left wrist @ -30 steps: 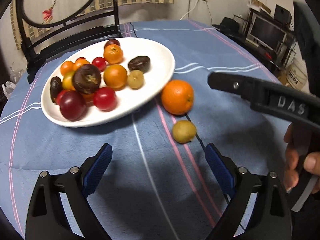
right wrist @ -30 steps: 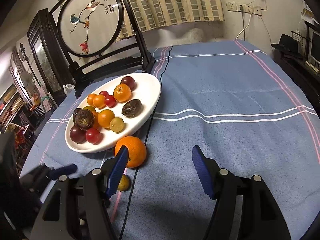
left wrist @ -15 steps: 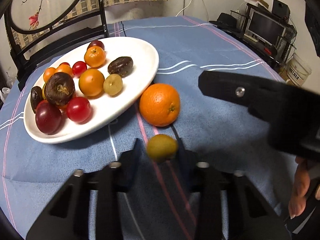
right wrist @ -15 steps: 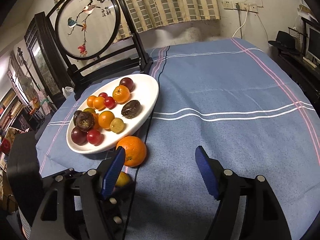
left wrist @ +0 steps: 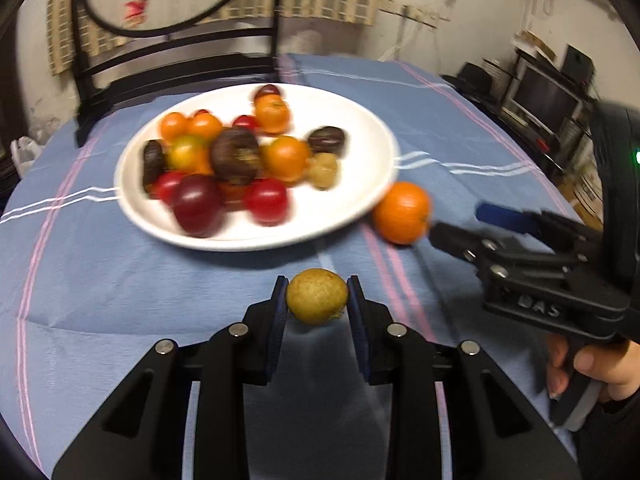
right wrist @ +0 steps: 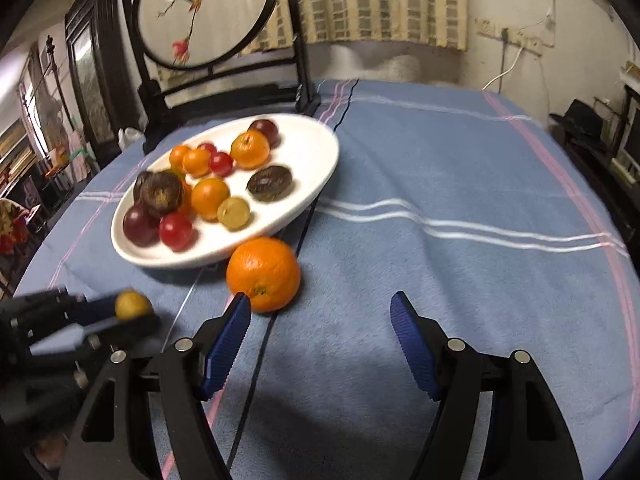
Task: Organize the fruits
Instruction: 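Grasp small yellow citrus with left tool while right tool grasps tangerine, then carry citrus and tangerine to plate with both tools and release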
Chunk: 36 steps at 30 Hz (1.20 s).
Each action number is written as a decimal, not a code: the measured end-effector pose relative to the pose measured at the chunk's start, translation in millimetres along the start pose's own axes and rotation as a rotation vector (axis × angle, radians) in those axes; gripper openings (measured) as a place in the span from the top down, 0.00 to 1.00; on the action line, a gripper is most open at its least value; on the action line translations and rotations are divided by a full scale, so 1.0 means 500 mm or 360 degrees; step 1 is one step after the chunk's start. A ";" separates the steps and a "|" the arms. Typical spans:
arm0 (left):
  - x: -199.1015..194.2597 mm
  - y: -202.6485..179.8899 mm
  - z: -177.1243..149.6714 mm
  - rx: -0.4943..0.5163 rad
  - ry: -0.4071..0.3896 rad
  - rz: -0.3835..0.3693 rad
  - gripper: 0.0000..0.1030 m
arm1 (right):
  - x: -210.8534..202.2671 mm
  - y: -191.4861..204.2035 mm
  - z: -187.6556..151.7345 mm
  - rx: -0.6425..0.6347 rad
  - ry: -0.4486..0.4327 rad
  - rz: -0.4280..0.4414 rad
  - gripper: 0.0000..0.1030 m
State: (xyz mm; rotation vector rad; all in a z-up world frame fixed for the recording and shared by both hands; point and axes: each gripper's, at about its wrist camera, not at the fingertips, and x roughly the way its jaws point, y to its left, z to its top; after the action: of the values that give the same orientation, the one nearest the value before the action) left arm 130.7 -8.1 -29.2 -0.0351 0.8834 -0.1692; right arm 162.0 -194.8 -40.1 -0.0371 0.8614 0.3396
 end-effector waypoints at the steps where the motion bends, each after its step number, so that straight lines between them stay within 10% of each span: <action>1: 0.000 0.010 0.001 -0.0014 -0.0005 -0.0002 0.72 | 0.004 0.000 0.000 0.0008 0.0014 -0.0003 0.29; 10: -0.011 0.029 0.010 -0.0025 -0.0028 -0.0049 0.72 | 0.049 0.074 0.028 -0.0169 0.0105 -0.0016 0.30; 13: -0.013 0.033 0.010 -0.0035 -0.0030 -0.0054 0.72 | 0.071 0.088 0.040 -0.0198 0.0143 -0.0063 0.56; 24: -0.023 0.040 0.017 -0.0084 -0.0018 -0.0088 0.72 | -0.020 0.056 0.027 -0.0107 0.0021 0.0022 0.57; 36: -0.009 0.109 0.180 -0.0152 -0.0088 0.0071 0.72 | -0.001 0.112 0.150 -0.0187 -0.0141 0.0150 0.57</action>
State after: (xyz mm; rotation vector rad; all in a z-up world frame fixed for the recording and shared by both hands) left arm 204.7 43.1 26.1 -0.1088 0.8357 -0.0840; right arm 199.7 -129.4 15.4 -0.0900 0.7562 0.4767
